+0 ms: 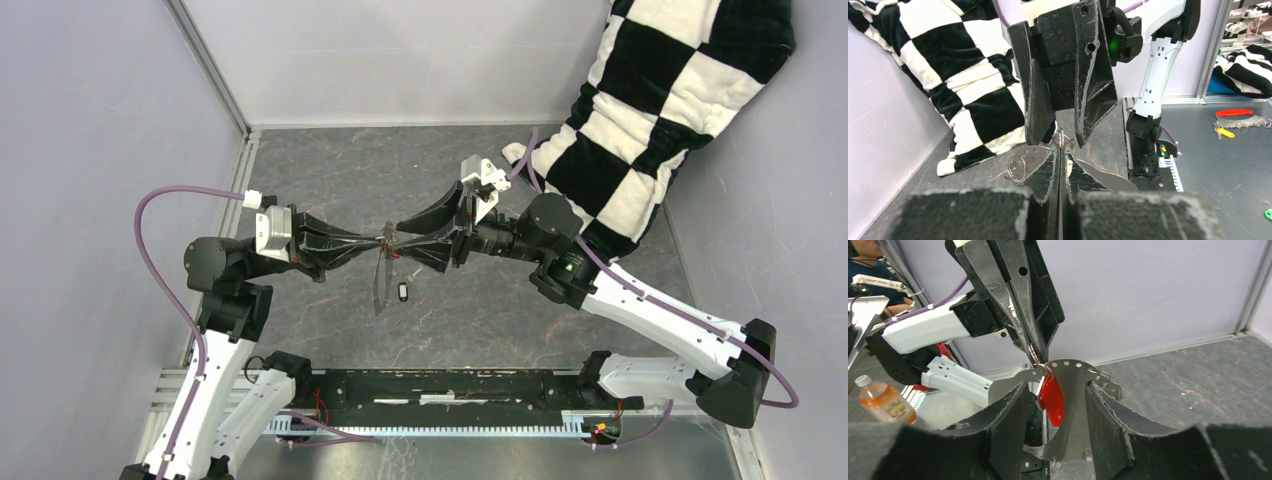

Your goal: Put the keys on the keyring

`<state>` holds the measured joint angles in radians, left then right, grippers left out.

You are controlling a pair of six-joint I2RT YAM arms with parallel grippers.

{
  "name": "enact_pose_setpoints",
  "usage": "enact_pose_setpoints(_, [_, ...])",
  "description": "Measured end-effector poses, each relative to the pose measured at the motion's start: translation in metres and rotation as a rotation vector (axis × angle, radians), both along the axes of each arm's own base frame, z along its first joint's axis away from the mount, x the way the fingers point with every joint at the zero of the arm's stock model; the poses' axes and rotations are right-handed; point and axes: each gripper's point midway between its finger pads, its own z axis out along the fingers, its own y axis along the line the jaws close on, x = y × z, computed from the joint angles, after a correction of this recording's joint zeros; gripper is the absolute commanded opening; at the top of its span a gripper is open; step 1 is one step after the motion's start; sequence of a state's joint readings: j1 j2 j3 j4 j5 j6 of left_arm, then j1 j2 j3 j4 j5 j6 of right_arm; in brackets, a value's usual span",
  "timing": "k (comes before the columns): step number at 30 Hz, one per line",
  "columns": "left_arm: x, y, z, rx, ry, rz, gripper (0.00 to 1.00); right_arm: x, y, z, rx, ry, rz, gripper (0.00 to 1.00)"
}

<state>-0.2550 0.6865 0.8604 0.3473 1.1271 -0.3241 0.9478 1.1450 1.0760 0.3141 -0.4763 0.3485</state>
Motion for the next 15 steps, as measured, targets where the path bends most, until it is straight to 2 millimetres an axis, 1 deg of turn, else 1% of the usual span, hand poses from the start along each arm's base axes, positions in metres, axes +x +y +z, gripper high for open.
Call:
enact_pose_setpoints(4, [-0.003, 0.001, 0.002, -0.002, -0.009, 0.0, 0.02, -0.005, 0.005, -0.004, -0.005, 0.02, 0.044, 0.44])
enact_pose_setpoints(6, [-0.003, 0.001, 0.002, -0.002, -0.01, 0.0, 0.02, -0.007, 0.006, -0.003, -0.001, 0.025, 0.059, 0.37])
enact_pose_setpoints(8, [-0.003, 0.001, 0.002, -0.002, -0.009, 0.0, 0.02, -0.01, 0.007, -0.002, 0.005, 0.028, 0.077, 0.26])
enact_pose_setpoints(10, [-0.003, 0.001, 0.001, -0.001, -0.005, 0.0, 0.02, -0.012, 0.008, -0.002, 0.009, 0.032, 0.094, 0.18])
enact_pose_setpoints(15, [-0.002, 0.003, 0.001, -0.008, -0.004, 0.028, 0.02, -0.016, 0.009, -0.004, 0.002, 0.042, 0.121, 0.08])
